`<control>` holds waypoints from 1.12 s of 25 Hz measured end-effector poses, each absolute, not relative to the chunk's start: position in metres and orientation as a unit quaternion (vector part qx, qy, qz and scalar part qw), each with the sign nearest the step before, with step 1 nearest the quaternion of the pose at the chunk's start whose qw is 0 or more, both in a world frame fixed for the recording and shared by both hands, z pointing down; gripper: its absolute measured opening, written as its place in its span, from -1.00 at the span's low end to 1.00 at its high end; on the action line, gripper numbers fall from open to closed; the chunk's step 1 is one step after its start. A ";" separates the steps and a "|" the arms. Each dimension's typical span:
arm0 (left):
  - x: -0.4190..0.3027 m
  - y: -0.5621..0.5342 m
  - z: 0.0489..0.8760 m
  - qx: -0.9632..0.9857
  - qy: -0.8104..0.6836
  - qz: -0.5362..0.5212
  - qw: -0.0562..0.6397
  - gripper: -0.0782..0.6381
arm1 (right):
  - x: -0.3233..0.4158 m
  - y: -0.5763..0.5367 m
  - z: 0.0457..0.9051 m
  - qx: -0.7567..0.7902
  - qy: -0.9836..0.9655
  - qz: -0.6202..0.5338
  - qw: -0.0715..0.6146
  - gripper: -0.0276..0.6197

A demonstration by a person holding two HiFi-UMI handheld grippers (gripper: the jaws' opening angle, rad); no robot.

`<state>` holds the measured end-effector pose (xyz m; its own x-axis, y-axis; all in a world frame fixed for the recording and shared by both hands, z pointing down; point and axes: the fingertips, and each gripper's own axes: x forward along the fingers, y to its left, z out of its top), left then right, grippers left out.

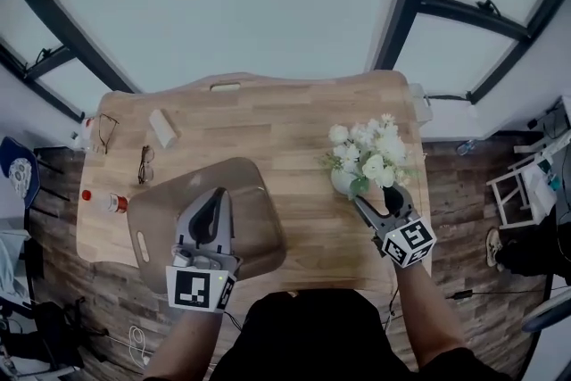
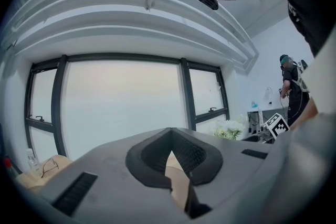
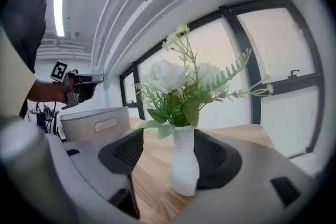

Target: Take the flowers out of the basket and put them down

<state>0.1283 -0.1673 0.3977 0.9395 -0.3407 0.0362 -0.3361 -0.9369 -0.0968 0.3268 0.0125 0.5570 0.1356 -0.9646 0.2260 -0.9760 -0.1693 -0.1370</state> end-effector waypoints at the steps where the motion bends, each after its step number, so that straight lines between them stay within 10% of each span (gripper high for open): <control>1: 0.126 -0.166 0.395 -0.984 0.171 -0.024 0.046 -0.77 | 0.326 0.015 0.552 0.755 -0.642 0.130 0.017 0.01; 25: 0.080 -0.157 0.349 -0.981 0.178 0.012 0.075 -0.77 | 0.295 0.043 0.458 0.787 -0.613 0.069 0.022 -0.01; 28: 0.070 -0.153 0.356 -0.980 0.185 0.013 0.075 -0.77 | 0.290 0.047 0.444 0.796 -0.602 0.050 0.024 -0.37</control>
